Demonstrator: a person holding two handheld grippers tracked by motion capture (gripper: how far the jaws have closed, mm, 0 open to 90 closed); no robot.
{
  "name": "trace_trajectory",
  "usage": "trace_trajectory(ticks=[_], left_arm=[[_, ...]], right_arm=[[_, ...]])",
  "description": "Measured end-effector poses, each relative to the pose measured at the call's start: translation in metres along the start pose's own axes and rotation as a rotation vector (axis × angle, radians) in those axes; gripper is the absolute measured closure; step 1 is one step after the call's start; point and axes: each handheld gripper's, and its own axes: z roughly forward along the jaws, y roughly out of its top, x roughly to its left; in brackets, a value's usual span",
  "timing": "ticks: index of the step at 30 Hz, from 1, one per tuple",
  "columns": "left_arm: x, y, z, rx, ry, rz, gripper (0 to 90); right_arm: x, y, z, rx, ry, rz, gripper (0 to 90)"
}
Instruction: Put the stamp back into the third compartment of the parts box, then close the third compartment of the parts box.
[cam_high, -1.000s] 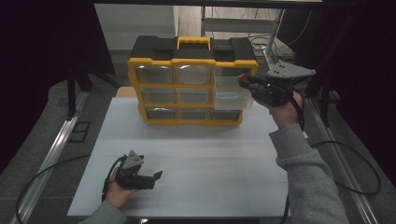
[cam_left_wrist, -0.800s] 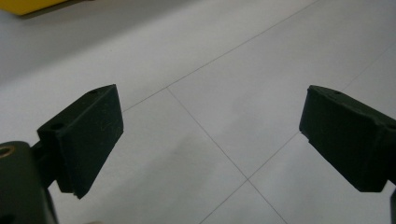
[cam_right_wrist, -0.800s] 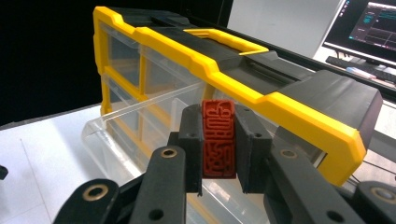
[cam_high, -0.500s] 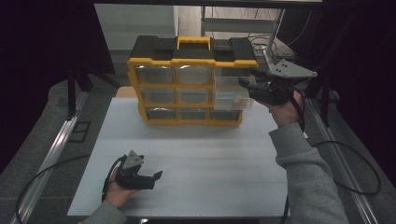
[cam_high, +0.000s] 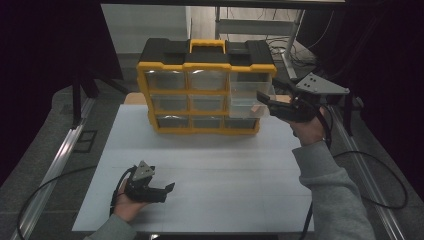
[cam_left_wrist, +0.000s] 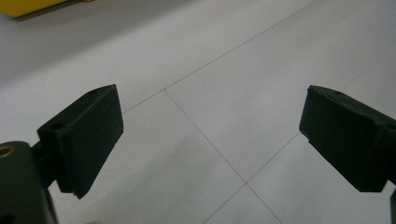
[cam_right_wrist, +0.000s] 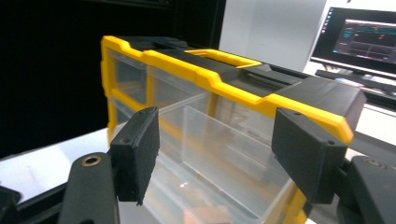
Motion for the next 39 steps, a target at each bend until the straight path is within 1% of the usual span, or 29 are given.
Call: trace_trajectory(ticks=[2,6,8,9,15,17,20,22,23,25,26,27,29,30,31,34,36,39], left_arm=[[0.000,0.000,0.000,-0.003,0.002,-0.003,6.8],[-0.001,0.001,-0.001,-0.008,0.003,-0.004,6.8],[-0.001,0.001,0.000,-0.005,0.003,-0.003,6.7],[-0.001,0.001,0.000,-0.003,0.002,-0.002,6.7],[-0.001,0.000,-0.001,-0.002,0.005,-0.005,6.7],[-0.001,0.000,-0.001,-0.002,0.005,-0.003,6.7],[-0.001,0.000,-0.001,0.001,0.006,0.001,6.7],[-0.001,0.000,-0.001,-0.002,0.007,0.000,6.7],[-0.001,0.000,-0.001,0.000,0.007,-0.001,6.7],[-0.001,0.000,-0.002,-0.001,0.008,0.000,6.7],[-0.001,0.000,-0.002,-0.001,0.009,-0.001,6.7],[-0.001,0.000,-0.002,-0.001,0.009,-0.001,6.7],[-0.001,0.000,-0.002,0.001,0.009,0.000,6.7],[-0.001,0.000,-0.002,0.000,0.008,-0.001,6.7],[-0.001,0.000,-0.001,0.001,0.008,-0.001,6.7],[-0.001,0.000,-0.001,0.002,0.008,0.001,6.7],[-0.001,0.000,-0.002,0.000,0.008,0.000,6.7],[-0.001,0.000,-0.002,-0.001,0.008,0.001,6.7]], right_arm=[[0.003,-0.001,-0.003,0.001,0.021,0.002,32.5],[0.014,-0.006,-0.007,0.010,0.042,-0.012,32.9],[0.020,-0.009,-0.010,0.005,0.052,-0.026,33.7],[0.022,-0.011,-0.011,0.003,0.061,-0.025,33.9],[0.034,-0.021,-0.018,0.028,0.108,-0.044,37.3],[0.037,-0.025,-0.021,0.033,0.113,-0.049,39.0],[0.040,-0.030,-0.025,0.042,0.121,-0.037,42.0],[0.040,-0.035,-0.026,0.053,0.135,-0.030,44.1],[0.040,-0.038,-0.026,0.061,0.138,-0.029,45.7],[0.039,-0.044,-0.027,0.068,0.149,-0.024,54.1],[0.039,-0.047,-0.026,0.074,0.162,-0.021,60.0],[0.038,-0.049,-0.026,0.082,0.161,-0.025,67.7],[0.037,-0.055,-0.025,0.100,0.138,-0.040,82.0],[0.036,-0.057,-0.024,0.097,0.138,-0.040,87.5],[0.035,-0.059,-0.024,0.093,0.138,-0.038,89.1],[0.035,-0.062,-0.022,0.100,0.139,-0.051,89.1],[0.035,-0.064,-0.019,0.108,0.132,-0.064,89.1],[0.035,-0.066,-0.014,0.113,0.129,-0.070,89.1]])
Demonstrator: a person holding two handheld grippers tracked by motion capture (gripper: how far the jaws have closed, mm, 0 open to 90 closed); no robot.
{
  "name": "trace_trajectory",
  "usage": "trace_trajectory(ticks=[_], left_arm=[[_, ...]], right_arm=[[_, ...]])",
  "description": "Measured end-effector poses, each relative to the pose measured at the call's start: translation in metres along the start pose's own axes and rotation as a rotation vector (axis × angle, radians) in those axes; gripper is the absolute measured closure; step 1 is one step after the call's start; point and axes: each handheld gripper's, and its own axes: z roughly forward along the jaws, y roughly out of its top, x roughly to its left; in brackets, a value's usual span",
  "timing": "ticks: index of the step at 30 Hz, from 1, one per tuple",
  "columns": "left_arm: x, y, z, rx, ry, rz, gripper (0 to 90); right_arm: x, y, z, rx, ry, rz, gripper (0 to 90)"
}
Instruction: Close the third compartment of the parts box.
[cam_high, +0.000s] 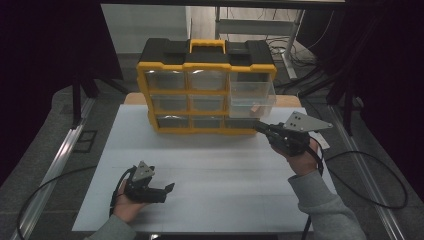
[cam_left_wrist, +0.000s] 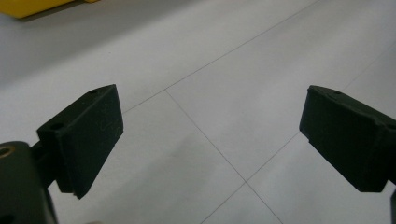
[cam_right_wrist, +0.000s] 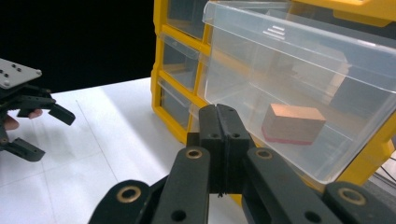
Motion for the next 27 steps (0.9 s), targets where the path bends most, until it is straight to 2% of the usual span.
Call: trace_trajectory(ticks=[10,22,24,27], left_arm=[[0.000,0.000,0.000,0.001,0.002,0.000,6.7],[0.000,-0.001,0.000,0.003,0.004,-0.001,6.7],[0.001,-0.001,0.000,0.002,0.002,-0.002,6.7],[0.000,0.000,0.000,0.000,0.001,-0.002,6.7]], right_arm=[[-0.009,-0.004,0.017,0.009,-0.010,0.012,89.1],[-0.021,-0.006,0.034,0.000,-0.033,0.050,89.2],[-0.020,-0.005,0.036,-0.006,-0.030,0.038,89.2],[-0.017,-0.002,0.038,0.003,-0.056,0.014,89.2]])
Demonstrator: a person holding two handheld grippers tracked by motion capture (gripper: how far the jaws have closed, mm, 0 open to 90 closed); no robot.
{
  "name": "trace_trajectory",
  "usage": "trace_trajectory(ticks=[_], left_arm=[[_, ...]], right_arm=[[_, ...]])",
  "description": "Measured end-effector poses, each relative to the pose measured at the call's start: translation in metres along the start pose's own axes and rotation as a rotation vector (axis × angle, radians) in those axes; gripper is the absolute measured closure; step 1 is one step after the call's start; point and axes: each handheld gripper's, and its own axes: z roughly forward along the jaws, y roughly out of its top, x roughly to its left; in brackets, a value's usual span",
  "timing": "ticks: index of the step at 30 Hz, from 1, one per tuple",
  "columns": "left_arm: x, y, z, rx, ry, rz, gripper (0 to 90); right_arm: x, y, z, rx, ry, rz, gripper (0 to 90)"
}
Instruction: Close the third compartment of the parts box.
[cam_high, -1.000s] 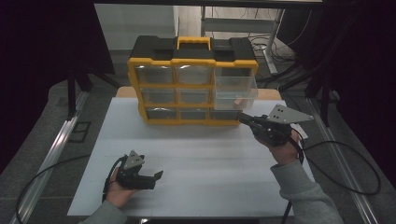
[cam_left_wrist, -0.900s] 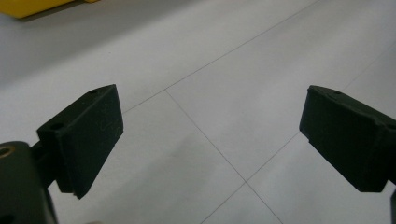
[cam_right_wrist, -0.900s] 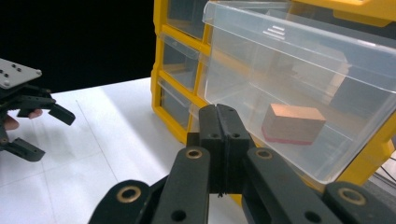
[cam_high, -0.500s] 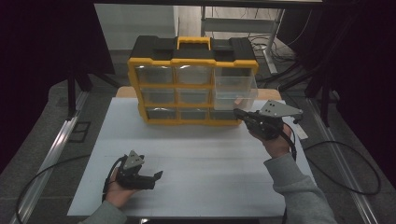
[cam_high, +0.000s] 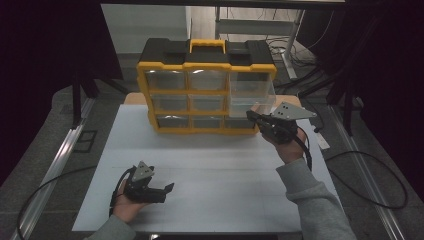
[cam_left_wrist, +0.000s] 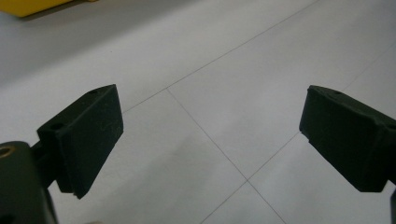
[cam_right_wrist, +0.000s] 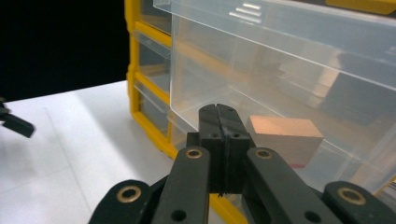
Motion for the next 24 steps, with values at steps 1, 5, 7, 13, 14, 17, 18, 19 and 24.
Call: trace_trajectory(ticks=[1,5,7,13,14,17,18,19,24], left_arm=[[0.000,0.000,0.000,0.001,0.001,0.000,6.7],[0.001,0.000,0.001,0.001,0.000,0.001,6.7],[0.001,0.001,0.001,0.001,-0.001,0.000,6.7],[0.002,0.002,0.002,-0.005,-0.014,-0.012,6.7],[0.002,0.001,0.002,-0.005,-0.014,-0.011,6.7],[0.001,0.001,0.001,-0.010,-0.012,-0.015,6.8],[0.001,0.001,0.000,-0.012,-0.011,-0.016,6.8],[0.001,0.000,0.000,-0.012,-0.010,-0.016,6.8],[0.001,-0.001,-0.002,-0.014,-0.008,-0.019,6.8]], right_arm=[[0.001,0.001,0.001,0.003,-0.018,0.005,89.2],[-0.003,0.002,0.005,0.000,-0.033,0.033,89.2],[-0.005,0.003,0.008,-0.002,-0.034,0.036,89.2],[-0.012,0.005,0.018,0.008,-0.050,0.054,89.2],[-0.013,0.005,0.019,0.012,-0.055,0.056,89.2],[-0.019,0.004,0.025,0.011,-0.061,0.075,89.2],[-0.021,0.004,0.027,0.011,-0.061,0.084,89.2],[-0.023,0.003,0.029,0.010,-0.064,0.089,89.2],[-0.031,0.003,0.039,0.019,-0.068,0.098,89.2]])
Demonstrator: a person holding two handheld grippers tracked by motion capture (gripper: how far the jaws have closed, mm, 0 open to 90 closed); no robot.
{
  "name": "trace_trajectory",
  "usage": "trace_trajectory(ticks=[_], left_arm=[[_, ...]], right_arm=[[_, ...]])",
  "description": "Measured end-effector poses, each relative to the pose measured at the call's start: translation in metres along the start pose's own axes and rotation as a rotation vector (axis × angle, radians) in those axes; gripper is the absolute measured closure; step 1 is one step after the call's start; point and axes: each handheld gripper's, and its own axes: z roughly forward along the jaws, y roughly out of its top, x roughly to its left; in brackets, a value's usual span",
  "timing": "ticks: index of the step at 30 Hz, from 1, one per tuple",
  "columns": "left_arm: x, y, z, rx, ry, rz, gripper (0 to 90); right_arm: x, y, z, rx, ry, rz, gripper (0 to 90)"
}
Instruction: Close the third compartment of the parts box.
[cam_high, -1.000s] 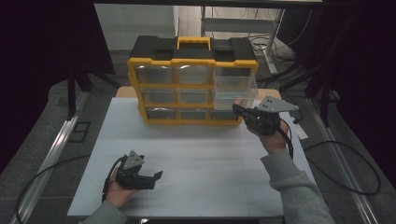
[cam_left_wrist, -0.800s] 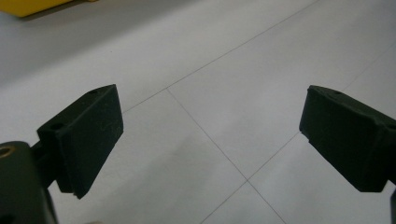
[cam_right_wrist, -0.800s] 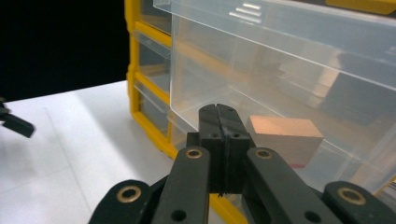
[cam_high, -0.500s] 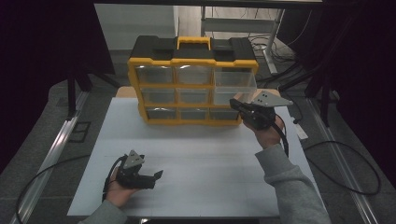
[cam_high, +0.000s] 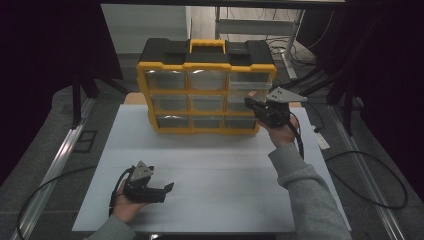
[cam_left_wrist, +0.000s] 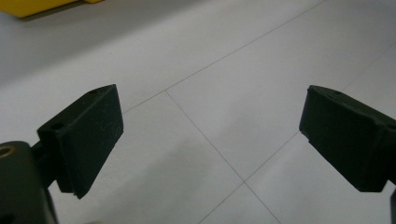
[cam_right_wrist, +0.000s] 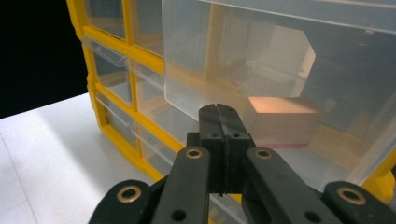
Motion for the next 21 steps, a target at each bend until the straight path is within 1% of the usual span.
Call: trace_trajectory(ticks=[4,8,14,21], left_arm=[[0.001,-0.001,-0.002,-0.002,0.003,-0.005,6.8],[0.000,-0.001,-0.002,-0.003,0.001,-0.006,6.8],[0.001,-0.001,-0.001,-0.001,-0.001,-0.005,6.8],[0.001,-0.002,-0.001,0.002,0.002,-0.006,6.8]], right_arm=[[-0.004,0.002,0.007,0.002,-0.014,0.000,89.2],[-0.009,0.003,0.012,0.004,-0.029,0.013,89.2],[-0.013,0.006,0.019,0.012,-0.045,0.011,89.2],[-0.019,0.007,0.025,0.004,-0.061,0.017,89.2]])
